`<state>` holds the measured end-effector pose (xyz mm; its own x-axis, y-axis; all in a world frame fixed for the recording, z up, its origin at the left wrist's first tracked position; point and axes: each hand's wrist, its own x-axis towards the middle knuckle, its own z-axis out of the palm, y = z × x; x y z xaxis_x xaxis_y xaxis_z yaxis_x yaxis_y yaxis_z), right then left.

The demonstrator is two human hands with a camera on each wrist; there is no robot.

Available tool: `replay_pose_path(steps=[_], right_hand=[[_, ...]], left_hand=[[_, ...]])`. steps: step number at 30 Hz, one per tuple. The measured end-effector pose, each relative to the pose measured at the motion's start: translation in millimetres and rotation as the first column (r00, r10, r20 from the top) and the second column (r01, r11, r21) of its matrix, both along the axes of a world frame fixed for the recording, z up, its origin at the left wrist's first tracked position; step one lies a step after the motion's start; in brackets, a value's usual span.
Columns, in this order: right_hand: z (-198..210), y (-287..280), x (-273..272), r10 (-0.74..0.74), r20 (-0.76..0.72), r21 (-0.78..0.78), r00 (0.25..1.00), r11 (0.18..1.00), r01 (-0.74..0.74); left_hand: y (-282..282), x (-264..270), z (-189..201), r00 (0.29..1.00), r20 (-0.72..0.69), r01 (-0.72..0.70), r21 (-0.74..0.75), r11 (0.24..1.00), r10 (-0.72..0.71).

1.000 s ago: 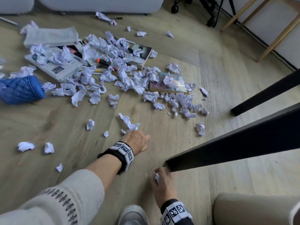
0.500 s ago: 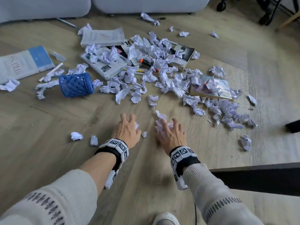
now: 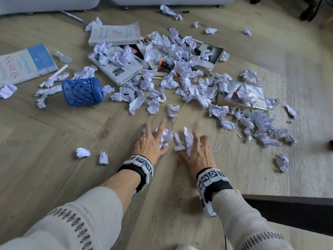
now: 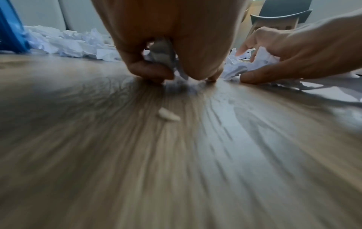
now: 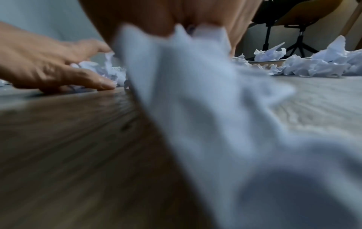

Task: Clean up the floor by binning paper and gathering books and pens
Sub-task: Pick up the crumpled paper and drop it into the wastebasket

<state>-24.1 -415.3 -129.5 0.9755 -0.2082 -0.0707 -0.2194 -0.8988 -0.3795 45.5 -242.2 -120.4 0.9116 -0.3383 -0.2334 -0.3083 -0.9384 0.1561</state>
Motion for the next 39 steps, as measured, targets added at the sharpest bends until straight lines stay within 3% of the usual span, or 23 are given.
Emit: replay_pose_path(steps=[5, 9, 12, 14, 18, 26, 32, 36, 39], right_hand=[[3, 1, 11, 0.114, -0.109, -0.128, 0.987, 0.983, -0.128], [2, 11, 14, 0.240, -0.152, -0.165, 0.959, 0.950, -0.264], [1, 15, 17, 0.227, -0.155, -0.159, 0.962, 0.955, -0.251], [5, 16, 15, 0.194, -0.193, -0.123, 0.962, 0.968, -0.220], [18, 10, -1, 0.075, -0.152, -0.013, 0.986, 0.997, -0.078], [48, 6, -32, 0.048, -0.105, 0.029, 0.993, 0.999, -0.046], [67, -1, -58, -0.019, -0.018, 0.100, 1.000, 0.995, 0.021], [88, 1, -81, -0.067, 0.073, 0.150, 0.995, 0.987, 0.055], [122, -4, -110, -0.093, 0.151, 0.144, 0.984, 0.987, 0.071]], left_hand=[[-15, 10, 1, 0.977, 0.027, 0.211, -0.036, 0.977, -0.210], [-20, 6, -1, 0.966, -0.006, 0.257, -0.014, 0.966, -0.257], [-22, 6, 2, 0.963, 0.004, 0.269, 0.009, 0.963, -0.270], [-19, 7, 3, 0.980, 0.047, 0.193, 0.017, 0.981, -0.194], [-2, 18, 1, 0.980, 0.155, -0.112, -0.078, 0.991, 0.123], [-12, 24, -4, 0.986, 0.034, -0.161, 0.007, 0.987, 0.160], [-9, 19, -9, 0.984, -0.055, -0.174, -0.076, 0.982, 0.170], [-22, -1, 17, 0.993, -0.114, -0.047, -0.213, 0.976, 0.023], [-52, -41, 52, 0.961, -0.189, 0.136, -0.319, 0.938, -0.204]])
